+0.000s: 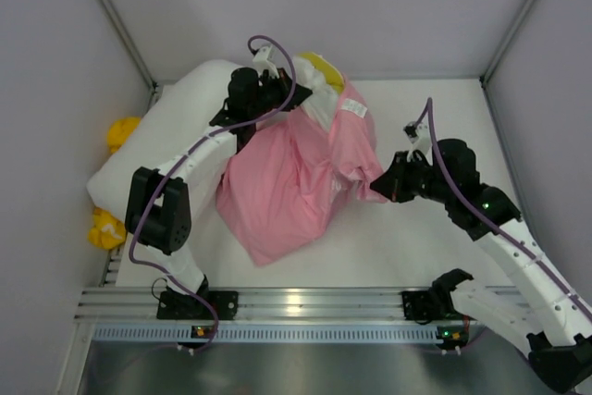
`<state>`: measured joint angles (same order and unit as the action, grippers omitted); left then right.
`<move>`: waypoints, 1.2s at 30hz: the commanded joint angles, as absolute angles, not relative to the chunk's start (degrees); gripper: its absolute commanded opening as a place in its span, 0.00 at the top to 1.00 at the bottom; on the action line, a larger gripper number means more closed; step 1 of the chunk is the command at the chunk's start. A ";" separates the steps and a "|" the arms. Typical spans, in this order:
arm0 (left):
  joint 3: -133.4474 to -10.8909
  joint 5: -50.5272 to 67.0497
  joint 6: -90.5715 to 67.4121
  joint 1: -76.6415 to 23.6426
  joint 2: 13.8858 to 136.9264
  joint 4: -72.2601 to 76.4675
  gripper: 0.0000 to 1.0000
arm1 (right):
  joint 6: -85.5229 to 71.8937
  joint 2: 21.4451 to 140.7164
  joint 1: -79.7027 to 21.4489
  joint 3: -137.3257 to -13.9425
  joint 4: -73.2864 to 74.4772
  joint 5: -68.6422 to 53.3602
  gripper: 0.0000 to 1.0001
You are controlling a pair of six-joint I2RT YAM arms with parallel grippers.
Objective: Remove the pillowcase from the pillow
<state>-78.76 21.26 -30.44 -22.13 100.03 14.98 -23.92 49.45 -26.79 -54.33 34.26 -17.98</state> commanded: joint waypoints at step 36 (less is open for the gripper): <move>-79.45 17.67 -23.12 -32.86 94.66 5.89 1.00 | -40.97 40.51 -64.69 -65.48 62.58 42.26 0.01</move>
<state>-79.37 20.45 -25.34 -32.32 99.15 7.66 -43.20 39.51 -64.79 -64.66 54.43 29.63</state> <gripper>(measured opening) 0.044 0.993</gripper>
